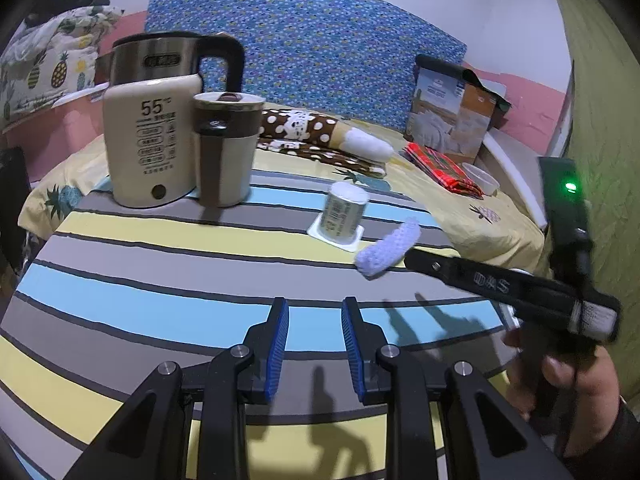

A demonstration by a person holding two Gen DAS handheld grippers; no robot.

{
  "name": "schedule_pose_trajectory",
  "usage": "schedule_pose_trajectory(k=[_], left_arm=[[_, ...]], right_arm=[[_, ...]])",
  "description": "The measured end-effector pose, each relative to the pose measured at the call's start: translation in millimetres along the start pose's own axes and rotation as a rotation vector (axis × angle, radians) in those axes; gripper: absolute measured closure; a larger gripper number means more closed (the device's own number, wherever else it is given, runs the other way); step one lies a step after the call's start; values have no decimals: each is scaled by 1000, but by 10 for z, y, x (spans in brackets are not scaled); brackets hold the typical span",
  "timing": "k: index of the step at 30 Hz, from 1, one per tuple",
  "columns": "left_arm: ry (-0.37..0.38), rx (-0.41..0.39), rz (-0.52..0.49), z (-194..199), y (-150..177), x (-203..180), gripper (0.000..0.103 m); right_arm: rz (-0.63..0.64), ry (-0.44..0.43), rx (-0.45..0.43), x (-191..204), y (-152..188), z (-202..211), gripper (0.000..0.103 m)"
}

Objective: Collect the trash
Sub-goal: 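Grasp the lavender foam sleeve with the right tool while the left tool grasps the yogurt cup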

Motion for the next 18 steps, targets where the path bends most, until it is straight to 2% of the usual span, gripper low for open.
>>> schedule_pose_trajectory(k=[7,13,16,18], left_arm=[[-5,-3,29,-52,-37,209,76],[-2,5,34,-106,-51,250,76],[-2,9,31,-123,-51,241,76],[-6,12,29,-127,-53,229,76]], right_arm=[[-61,87,11,-74,-26,-338,58],[-119,98,38,-96,-2,-404,55],[-103,97,32,-60,-27,-399,55],[-102,96,45,-69,-23,-438,63]])
Point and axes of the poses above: each gripper's, at about its wrist camera, not at the fingertips, and z roughly against the way its jaws point, x to its left, y to its underside, the point moved 2 cm from there along -z, roughly the way its jaws point, and after that the axes turned 14 degrees about -x, right-handed, at the moved point
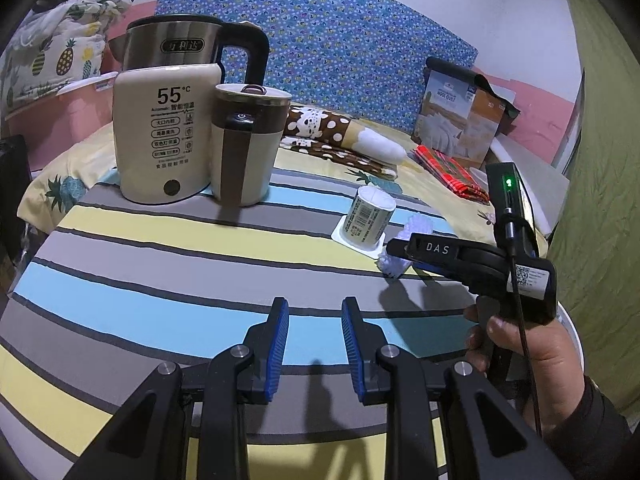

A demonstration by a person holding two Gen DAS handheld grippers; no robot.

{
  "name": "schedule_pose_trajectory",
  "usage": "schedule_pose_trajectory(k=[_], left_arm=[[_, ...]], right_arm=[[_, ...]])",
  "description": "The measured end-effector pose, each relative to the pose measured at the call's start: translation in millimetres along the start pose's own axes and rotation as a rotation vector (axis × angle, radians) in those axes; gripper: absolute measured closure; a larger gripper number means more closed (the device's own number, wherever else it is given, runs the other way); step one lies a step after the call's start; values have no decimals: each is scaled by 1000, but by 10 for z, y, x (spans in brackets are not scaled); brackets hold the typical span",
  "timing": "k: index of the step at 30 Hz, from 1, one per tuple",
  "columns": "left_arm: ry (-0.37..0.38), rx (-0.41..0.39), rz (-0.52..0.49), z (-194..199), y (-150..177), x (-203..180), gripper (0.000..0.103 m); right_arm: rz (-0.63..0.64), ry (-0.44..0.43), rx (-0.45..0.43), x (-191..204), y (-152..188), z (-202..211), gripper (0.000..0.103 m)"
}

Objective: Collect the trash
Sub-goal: 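Grasp the lavender foam sleeve with the right tool while the left tool grasps the yogurt cup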

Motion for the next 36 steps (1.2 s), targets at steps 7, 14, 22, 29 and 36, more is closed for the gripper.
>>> schedule_pose_trajectory(k=[7,14,22,29,36], left_arm=[[1,5,-11,-29,-96,-71,76],[34,39,-57,-229,-152,-326,66],[57,46,-146,-667,-237,-663,51],[48,52,-187,-1150,-290,-764,46],[15,61,-183,-1532,-339,-703,46]], right_arm=[[34,-36,-27,-6,-27,220,83],[39,-77,-31,-179,0,438,85],[23,-107,-20,-398,106,638,85],[5,-125,-18,-518,134,693,85],[-8,-129,-16,-649,136,665,85]])
Point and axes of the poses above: each gripper's, at about its wrist camera, not at the fingertips, and z roughly against the way its jaws point, x to its left, y to its underside, the point moved 2 cm from there along -z, roughly the way its jaws point, and after that the axes turned 14 degrees about -x, right-handed, at the moved point
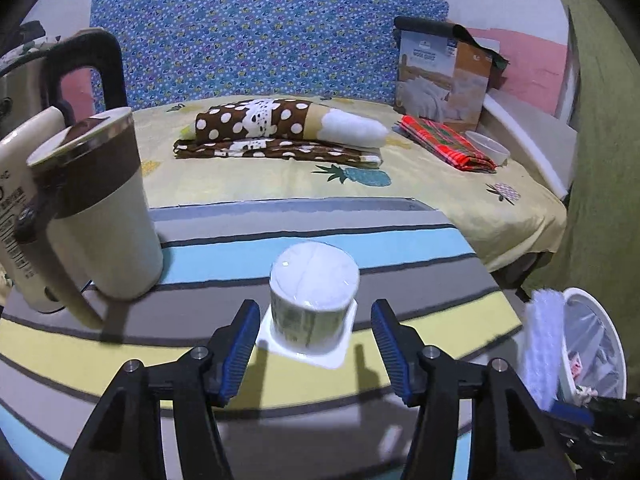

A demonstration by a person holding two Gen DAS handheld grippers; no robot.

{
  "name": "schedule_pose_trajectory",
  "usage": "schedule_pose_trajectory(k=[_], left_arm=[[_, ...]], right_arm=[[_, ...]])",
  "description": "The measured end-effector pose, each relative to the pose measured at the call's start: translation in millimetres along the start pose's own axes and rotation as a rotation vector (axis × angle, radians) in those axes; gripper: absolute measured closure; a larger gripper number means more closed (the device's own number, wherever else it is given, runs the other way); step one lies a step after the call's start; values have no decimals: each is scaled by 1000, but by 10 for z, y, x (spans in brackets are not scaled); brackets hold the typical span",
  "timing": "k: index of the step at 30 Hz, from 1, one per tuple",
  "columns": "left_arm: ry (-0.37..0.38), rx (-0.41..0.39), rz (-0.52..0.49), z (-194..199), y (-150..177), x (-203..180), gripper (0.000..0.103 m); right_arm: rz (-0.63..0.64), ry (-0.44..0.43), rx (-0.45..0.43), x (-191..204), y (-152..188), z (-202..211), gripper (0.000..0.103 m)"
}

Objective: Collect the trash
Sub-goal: 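Grasp the lavender foam sleeve with the right tool while the left tool grasps the yogurt cup, then carry the foam sleeve and yogurt cup over the bin and open both tools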

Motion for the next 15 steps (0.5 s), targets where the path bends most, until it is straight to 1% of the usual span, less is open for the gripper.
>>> schedule_pose_trajectory(k=[5,7,8,15], left_arm=[[-5,-7,-15,-110,-18,-4,46],[-2,-13,-32,-109,-12,-34,55],[-4,-12,-38,-115,-14,-52,55],[17,-42,-43,140,-4,-190,55]], right_arm=[[1,1,0,-37,16,5,85],[1,1,-3,-44,14,8,85],[0,8,1,-64,10,16,85],[14,14,-13,-69,12,114,85]])
Point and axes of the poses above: each gripper's, at about its wrist camera, not at the fingertips, and z roughly against the way its jaws point, x to its left, y to its underside, the point moved 2 cm from there along -z, roughly the way its jaws point, and after that the axes turned 14 degrees about -x, right-handed, at the moved point
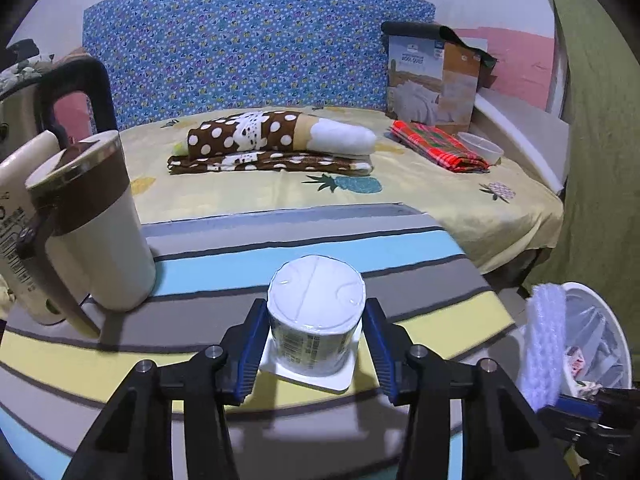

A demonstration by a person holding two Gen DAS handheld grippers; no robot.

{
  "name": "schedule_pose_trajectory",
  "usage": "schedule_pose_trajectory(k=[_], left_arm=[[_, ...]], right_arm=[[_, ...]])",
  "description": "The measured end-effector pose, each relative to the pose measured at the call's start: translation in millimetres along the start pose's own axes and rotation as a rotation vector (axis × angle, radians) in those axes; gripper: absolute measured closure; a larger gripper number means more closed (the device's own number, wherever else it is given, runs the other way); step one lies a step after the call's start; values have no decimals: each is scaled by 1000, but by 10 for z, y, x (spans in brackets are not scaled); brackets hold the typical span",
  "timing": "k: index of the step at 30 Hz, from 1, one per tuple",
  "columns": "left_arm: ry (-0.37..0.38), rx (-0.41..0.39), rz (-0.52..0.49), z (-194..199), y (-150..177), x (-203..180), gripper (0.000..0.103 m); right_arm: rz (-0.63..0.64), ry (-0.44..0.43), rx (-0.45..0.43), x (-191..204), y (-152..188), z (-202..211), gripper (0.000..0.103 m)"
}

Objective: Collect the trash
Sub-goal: 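Carry the foam sleeve and yogurt cup over the bin and open both tools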

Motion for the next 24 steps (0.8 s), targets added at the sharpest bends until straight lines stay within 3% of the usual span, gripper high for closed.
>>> schedule_pose_trajectory(k=[24], left_arm=[[85,-19,26,1559,285,-771,55]], right_arm=[[73,28,-54,5,204,859,85]])
Point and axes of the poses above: each gripper's, at about its wrist camera, not at the fingertips, and z roughly against the way its jaws point, x to its left, y to its underside, the point moved 2 cm from there along -z, roughly the way its jaws point, and after that the axes turned 14 degrees about -x, right-handed, at the moved point
